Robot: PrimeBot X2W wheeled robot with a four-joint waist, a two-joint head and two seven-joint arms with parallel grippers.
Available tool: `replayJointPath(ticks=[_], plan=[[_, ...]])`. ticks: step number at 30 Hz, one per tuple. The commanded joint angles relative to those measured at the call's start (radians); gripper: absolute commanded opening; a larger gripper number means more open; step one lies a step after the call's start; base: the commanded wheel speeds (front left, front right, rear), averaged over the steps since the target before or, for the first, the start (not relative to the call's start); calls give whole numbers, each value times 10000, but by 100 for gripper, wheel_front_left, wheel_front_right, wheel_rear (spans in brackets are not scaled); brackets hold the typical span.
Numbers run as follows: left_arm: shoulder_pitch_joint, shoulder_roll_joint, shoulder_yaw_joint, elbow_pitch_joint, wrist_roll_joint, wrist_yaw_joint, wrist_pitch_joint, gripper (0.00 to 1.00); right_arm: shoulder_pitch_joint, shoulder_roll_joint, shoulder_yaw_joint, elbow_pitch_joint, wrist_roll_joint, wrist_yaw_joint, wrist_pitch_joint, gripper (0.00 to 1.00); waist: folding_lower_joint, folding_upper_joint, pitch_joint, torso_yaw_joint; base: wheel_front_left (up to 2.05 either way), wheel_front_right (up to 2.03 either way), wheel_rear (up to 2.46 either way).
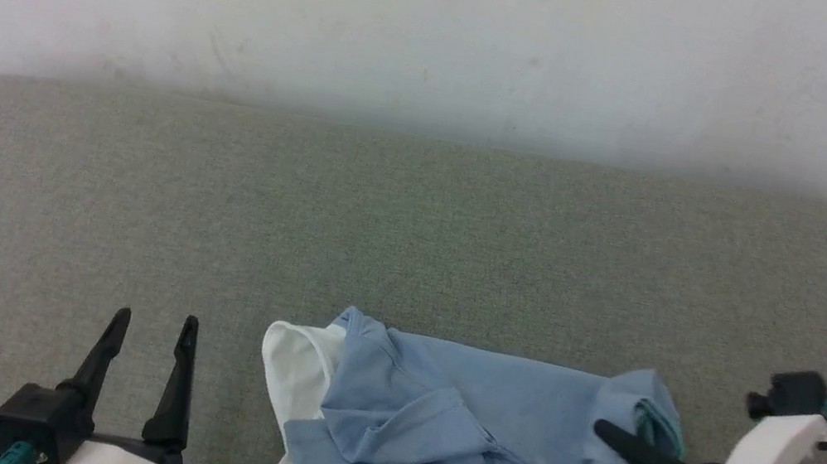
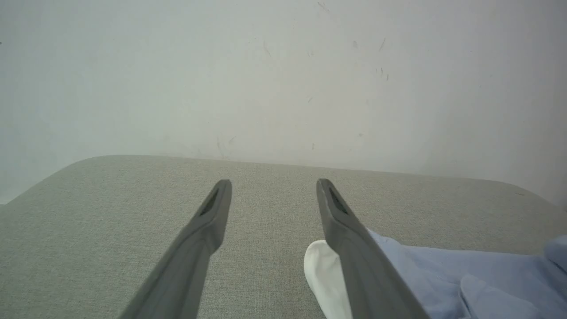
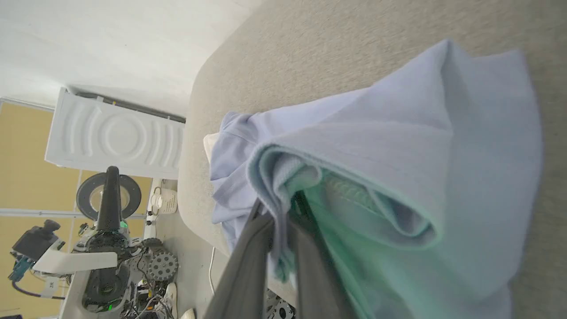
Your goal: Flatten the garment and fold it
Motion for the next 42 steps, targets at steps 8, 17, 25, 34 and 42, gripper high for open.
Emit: replayJointPath(ticks=[8,17,25,34,42], plan=[[-466,-61,-182,167,59,-161,-8,100,-904,63,3406,1380,1890,-4,-2298,0,0,0,286,532,0,0,0],[-816,-254,-228,356,53,-268,-74,100,-2586,65,6680,3724,1946,-4,-5026,49,0,0,744,801,0,0,0],[-889,-363,-129,507,112,-332,-121,100,-3999,35,8775,3767,60,-4,-6339,100,0,0,870,584,0,0,0],[-846,-434,4,601,163,-377,-139,100,-4137,-1057,8970,2373,-3258,-4,-7831,100,0,0,615,165,0,0,0],[-532,-423,240,579,175,-327,-144,100,-1426,-1255,4872,621,-5937,-4,-9202,100,0,0,295,-266,0,0,0]])
